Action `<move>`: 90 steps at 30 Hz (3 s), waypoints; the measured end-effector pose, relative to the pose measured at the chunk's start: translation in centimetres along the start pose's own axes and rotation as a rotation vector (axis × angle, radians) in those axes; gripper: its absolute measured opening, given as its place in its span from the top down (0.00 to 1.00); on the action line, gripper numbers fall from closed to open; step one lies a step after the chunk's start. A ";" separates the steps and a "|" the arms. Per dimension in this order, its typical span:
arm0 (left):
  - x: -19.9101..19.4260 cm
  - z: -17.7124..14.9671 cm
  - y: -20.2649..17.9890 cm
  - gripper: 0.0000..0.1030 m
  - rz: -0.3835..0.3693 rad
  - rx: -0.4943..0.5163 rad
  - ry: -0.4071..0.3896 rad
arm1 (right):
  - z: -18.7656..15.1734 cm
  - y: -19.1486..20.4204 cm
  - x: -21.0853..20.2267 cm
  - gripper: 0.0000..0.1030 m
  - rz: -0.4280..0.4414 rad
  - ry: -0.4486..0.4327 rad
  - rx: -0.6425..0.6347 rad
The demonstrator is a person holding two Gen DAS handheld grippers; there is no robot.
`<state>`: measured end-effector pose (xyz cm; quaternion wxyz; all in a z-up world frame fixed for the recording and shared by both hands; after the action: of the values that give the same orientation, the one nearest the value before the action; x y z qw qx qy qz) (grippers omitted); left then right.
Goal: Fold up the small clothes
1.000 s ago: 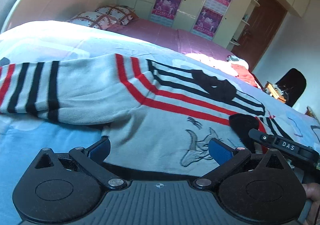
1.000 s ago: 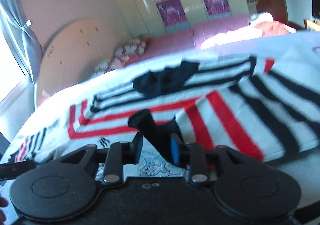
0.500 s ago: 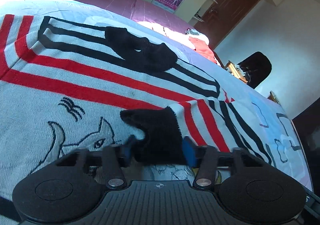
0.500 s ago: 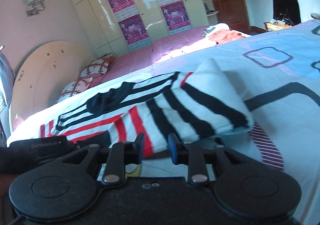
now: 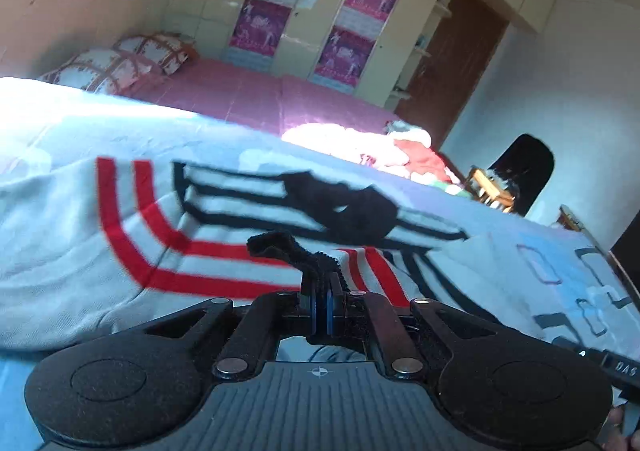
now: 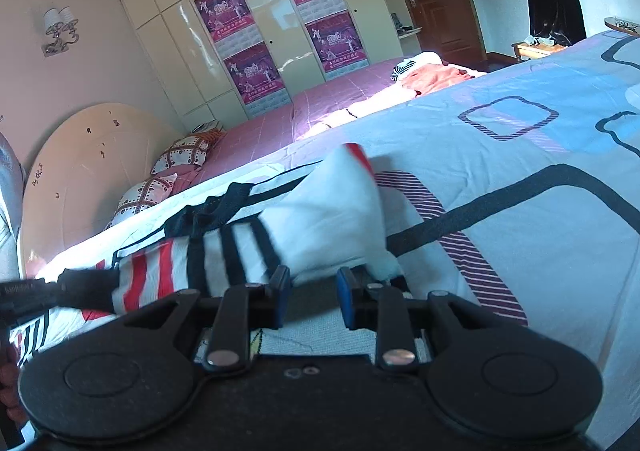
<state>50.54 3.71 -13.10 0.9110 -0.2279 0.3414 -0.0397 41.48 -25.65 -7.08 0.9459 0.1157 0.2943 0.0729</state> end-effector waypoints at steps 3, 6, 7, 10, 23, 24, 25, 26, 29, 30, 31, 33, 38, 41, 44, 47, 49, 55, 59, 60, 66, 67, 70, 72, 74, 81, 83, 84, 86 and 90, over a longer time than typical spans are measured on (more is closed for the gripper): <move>0.4 -1.3 1.8 0.96 0.027 -0.016 0.031 | -0.1 -0.4 0.8 0.74 -0.024 0.013 0.003; 0.0 -1.9 1.7 0.96 0.026 0.001 0.014 | 0.3 -1.0 1.5 0.78 -0.054 0.008 0.007; -0.2 -1.7 1.5 0.96 0.025 0.005 -0.006 | 0.5 -1.2 1.8 0.78 -0.070 0.008 0.003; -0.7 -2.5 1.2 0.96 0.060 0.046 -0.014 | 0.5 -1.7 3.6 0.89 -0.094 0.051 -0.038; -2.7 -0.7 4.2 0.44 0.175 -0.020 -0.119 | 4.8 -4.4 6.1 0.66 -0.033 0.001 -0.098; -2.4 -0.2 4.2 0.44 0.192 -0.013 -0.118 | 5.6 -5.3 7.0 0.66 -0.025 -0.003 -0.066; -1.8 0.0 4.1 0.44 0.188 -0.012 -0.101 | 6.1 -5.9 7.8 0.66 -0.017 -0.006 -0.042; -0.8 -0.1 4.1 0.44 0.188 -0.009 -0.055 | 6.6 -6.7 9.0 0.65 -0.002 -0.001 -0.011; 1.6 -1.3 4.6 0.44 0.212 -0.020 0.029 | 7.5 -7.7 11.9 0.59 0.046 0.022 0.019; 1.7 -1.6 4.5 0.44 0.220 -0.007 0.027 | 7.7 -7.7 13.0 0.55 0.066 0.041 0.018; 1.8 -1.9 4.4 0.44 0.229 0.013 0.020 | 7.7 -7.6 13.7 0.52 0.084 0.055 0.020; 1.8 -2.1 4.2 0.44 0.242 0.025 0.012 | 7.6 -7.2 15.4 0.51 0.121 0.081 0.016; 1.8 -2.0 4.3 0.54 0.271 0.032 0.001 | 7.7 -6.7 16.2 0.92 0.084 0.088 -0.056; 2.0 -2.0 4.2 0.54 0.277 0.053 0.007 | 7.2 -7.8 16.2 0.92 0.060 0.083 -0.028; 2.0 -1.9 4.3 0.54 0.268 0.054 0.011 | 8.0 -7.8 15.8 0.84 0.030 0.069 -0.031; 2.0 -1.9 4.3 0.54 0.265 0.059 0.017 | 9.7 -6.8 14.3 0.84 0.049 -0.022 -0.096; 2.1 -1.9 4.2 0.54 0.265 0.065 0.017 | 10.1 -5.4 14.7 0.84 0.094 -0.027 -0.162; 1.8 -1.7 4.3 0.52 0.263 0.059 0.027 | 9.0 -5.4 16.6 0.89 -0.028 0.120 -0.275; 0.0 -1.4 3.4 0.52 0.222 0.017 -0.015 | 8.4 -3.1 9.9 0.81 0.030 0.009 -0.342; -0.1 -1.7 3.0 0.52 0.222 0.033 -0.009 | 7.6 -2.6 8.5 0.81 0.055 0.011 -0.362; 1.2 -3.3 2.8 0.45 0.275 0.131 0.010 | 0.1 -0.7 6.5 0.83 0.030 0.144 -0.522; 1.0 -3.1 3.0 0.45 0.263 0.098 0.010 | 0.0 -0.3 6.1 0.83 0.016 0.132 -0.533; -1.7 -2.3 5.2 0.43 0.248 -0.004 -0.044 | 0.9 0.6 3.6 0.77 0.039 0.081 -0.464; -4.2 -2.4 7.9 0.41 0.233 -0.094 -0.080 | 1.0 0.7 2.2 0.77 0.045 0.062 -0.410; -6.9 -2.7 11.1 0.40 0.252 -0.173 -0.114 | 0.5 0.8 1.1 0.77 0.036 0.062 -0.385; -15.4 -2.9 25.7 0.40 0.355 -0.530 -0.290 | -2.1 1.6 -1.3 0.74 -0.002 0.119 -0.262; -16.6 -2.6 29.0 0.40 0.331 -0.654 -0.344 | -2.6 2.8 -1.6 0.74 -0.004 0.123 -0.249; -16.9 -2.5 30.6 0.40 0.313 -0.701 -0.362 | -2.7 3.5 -1.6 0.74 -0.003 0.123 -0.246; -16.8 -2.1 32.8 0.41 0.277 -0.755 -0.389 | -2.8 5.2 -1.5 0.74 0.004 0.125 -0.242; -16.3 -1.1 36.2 0.41 0.215 -0.829 -0.438 | -2.1 8.0 -1.4 0.74 0.000 0.106 -0.238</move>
<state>34.37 39.36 -20.00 0.7927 -0.5385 0.1502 0.2431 38.55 -17.90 -5.94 0.9360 -0.0014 0.3333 0.1131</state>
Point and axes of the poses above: each gripper's, at about its wrist camera, not at the fingertips, and x roughly the way its jaws point, y to its left, z to its top, the point moved 7 cm from there along x, roughly the way its jaws point, and after that the axes turned 8 degrees about -x, right-handed, at the moved point
